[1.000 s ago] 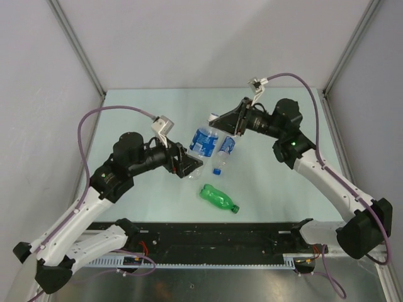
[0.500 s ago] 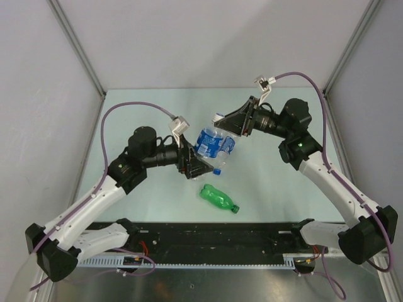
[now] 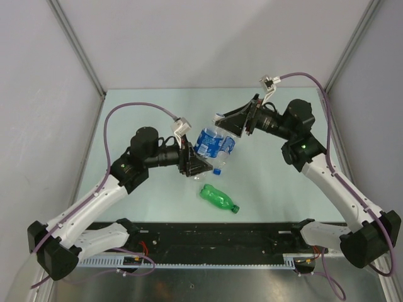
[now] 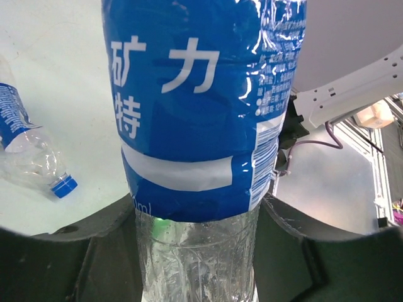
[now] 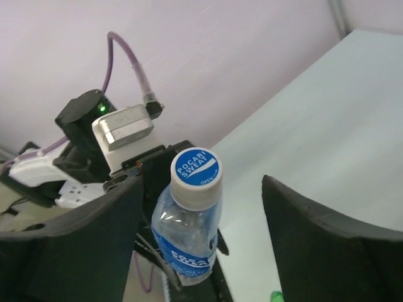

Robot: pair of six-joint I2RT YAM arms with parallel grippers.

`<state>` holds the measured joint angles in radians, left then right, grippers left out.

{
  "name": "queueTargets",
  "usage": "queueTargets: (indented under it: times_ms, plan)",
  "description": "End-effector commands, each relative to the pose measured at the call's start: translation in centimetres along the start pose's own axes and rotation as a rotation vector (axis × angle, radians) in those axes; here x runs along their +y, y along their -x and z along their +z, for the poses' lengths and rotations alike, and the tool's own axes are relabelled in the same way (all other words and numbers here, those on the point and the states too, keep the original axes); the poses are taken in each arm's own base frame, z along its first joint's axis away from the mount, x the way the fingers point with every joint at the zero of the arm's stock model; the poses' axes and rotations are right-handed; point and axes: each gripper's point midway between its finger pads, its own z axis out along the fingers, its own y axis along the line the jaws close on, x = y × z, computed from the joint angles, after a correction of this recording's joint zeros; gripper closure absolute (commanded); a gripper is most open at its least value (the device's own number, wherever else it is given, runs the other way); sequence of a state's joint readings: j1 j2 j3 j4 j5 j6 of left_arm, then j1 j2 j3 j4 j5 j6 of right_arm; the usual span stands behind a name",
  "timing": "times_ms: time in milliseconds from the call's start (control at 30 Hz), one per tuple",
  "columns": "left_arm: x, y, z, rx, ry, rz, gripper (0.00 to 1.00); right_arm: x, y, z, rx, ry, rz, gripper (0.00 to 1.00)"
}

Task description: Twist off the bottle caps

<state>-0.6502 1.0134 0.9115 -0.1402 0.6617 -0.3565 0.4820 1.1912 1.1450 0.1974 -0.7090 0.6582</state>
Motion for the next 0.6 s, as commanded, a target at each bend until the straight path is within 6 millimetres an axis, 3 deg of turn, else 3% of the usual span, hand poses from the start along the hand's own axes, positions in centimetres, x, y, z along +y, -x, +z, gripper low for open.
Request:
queueTargets:
  times_ms: [0, 133, 333, 567]
  plan:
    - [-0.1, 1.7, -0.8, -0.065, 0.043, 0.074, 0.67, 1.8, 4.2, -1.1, -0.147, -0.036, -0.079, 0.1]
    - [1.2, 2.6, -1.7, -0.089, 0.161, 0.109, 0.71, 1.5, 5.4, -1.7, -0.19, -0.072, -0.05, 0.01]
    - [3.9, 3.2, -3.3, -0.068, 0.404, 0.177, 0.75, 0.6, 5.6, -1.4, -0.189, -0.134, -0.016, 0.01]
    - [7.1, 2.2, -5.4, -0.005, 0.706, 0.235, 0.79, -0.5, 5.0, 0.1, -0.172, -0.227, -0.02, 0.01]
